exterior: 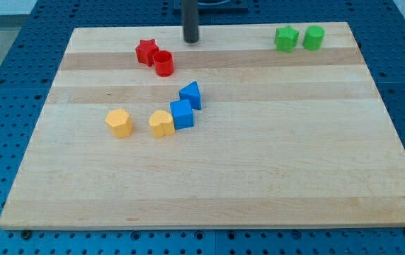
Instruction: Place the red star diagonally above the blue triangle
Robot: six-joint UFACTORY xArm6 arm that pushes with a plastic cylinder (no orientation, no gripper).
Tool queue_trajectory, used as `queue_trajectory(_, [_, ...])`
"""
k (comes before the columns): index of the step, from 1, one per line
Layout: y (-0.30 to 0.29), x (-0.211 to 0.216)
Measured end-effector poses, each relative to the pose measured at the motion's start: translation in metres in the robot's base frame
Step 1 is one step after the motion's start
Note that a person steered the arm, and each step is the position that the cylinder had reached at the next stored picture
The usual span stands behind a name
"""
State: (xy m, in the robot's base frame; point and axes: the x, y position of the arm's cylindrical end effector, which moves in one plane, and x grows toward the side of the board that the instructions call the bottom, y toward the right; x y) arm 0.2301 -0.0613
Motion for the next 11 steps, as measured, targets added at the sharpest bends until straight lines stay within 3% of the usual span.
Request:
queue_trajectory(3, [-0.147,0.0])
queue_trajectory(4, [-0.17,0.047])
queue_trajectory(6, [0.01,0.032])
queue_trajectory(8, [0.006,0.058])
queue_trajectory(9, [0.073,0.055])
queue_trajectory(11, [0.095,0.056])
